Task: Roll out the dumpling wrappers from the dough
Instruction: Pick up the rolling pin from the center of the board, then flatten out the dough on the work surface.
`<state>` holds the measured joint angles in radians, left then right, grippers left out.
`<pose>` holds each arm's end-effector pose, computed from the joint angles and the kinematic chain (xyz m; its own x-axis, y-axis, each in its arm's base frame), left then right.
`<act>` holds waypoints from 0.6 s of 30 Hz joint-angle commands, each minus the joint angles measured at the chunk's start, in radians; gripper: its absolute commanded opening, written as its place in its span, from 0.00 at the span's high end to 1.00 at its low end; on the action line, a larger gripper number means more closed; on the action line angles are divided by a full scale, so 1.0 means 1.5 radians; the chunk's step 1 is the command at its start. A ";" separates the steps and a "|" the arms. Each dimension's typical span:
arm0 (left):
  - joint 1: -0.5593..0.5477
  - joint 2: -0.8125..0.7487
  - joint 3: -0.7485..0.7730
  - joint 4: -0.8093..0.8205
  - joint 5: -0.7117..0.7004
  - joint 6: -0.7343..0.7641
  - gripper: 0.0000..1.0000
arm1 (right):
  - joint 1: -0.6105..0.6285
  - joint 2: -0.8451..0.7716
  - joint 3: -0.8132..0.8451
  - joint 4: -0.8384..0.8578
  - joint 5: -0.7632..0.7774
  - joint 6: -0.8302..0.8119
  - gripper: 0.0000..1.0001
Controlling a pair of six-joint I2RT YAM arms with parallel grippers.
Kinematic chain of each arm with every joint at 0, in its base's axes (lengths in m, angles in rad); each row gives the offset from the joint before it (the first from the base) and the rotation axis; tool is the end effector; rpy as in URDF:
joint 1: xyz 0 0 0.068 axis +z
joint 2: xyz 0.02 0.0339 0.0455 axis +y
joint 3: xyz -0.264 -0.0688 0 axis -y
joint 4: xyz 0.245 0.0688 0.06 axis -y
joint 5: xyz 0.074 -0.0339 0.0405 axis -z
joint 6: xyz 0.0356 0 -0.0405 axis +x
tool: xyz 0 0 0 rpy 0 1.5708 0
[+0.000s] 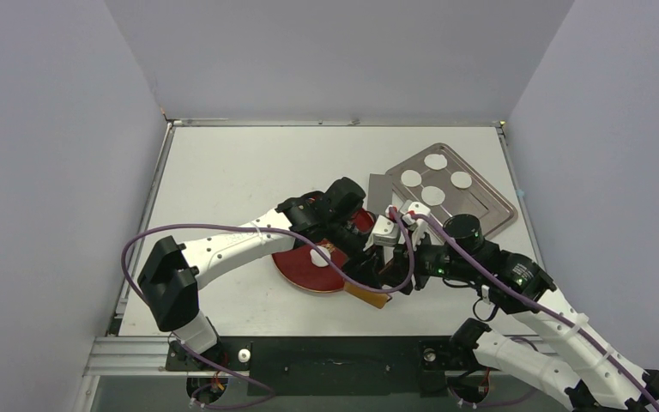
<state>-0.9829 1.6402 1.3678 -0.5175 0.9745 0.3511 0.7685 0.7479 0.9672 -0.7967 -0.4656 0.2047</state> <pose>0.1733 -0.3130 0.3020 -0.0981 0.4954 -0.8631 0.8776 -0.3659 -0.3098 0.0904 0.1096 0.3472 -0.5655 -0.2940 -0.7706 -0.7931 0.4501 0.4103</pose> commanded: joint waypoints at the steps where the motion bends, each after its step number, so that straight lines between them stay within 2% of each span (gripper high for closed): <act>1: -0.003 -0.016 0.039 0.005 0.027 -0.002 1.00 | 0.005 -0.014 0.000 0.042 -0.011 -0.002 0.61; 2: -0.003 -0.016 0.040 0.003 0.027 -0.001 1.00 | 0.006 -0.012 -0.001 0.042 -0.010 -0.001 0.66; 5: -0.004 -0.018 0.041 0.003 0.024 -0.001 1.00 | 0.005 -0.011 -0.004 0.048 0.011 0.012 0.99; 8: -0.003 -0.018 0.039 0.001 0.031 0.002 1.00 | 0.007 -0.013 -0.008 0.059 0.030 0.021 1.00; 10: -0.003 -0.015 0.041 -0.008 0.041 0.009 1.00 | 0.007 -0.020 -0.009 0.066 0.079 0.035 1.00; 13: 0.001 -0.010 0.053 -0.010 0.006 -0.020 0.70 | 0.006 -0.033 -0.007 0.063 0.194 0.067 1.00; 18: 0.040 -0.008 0.071 0.007 -0.085 -0.055 0.61 | 0.006 -0.044 -0.023 0.067 0.313 0.146 1.00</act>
<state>-0.9657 1.6405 1.4090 -0.5259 0.9115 0.3256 0.7864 0.6991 0.9504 -0.7609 -0.2642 0.3191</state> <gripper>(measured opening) 0.372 0.297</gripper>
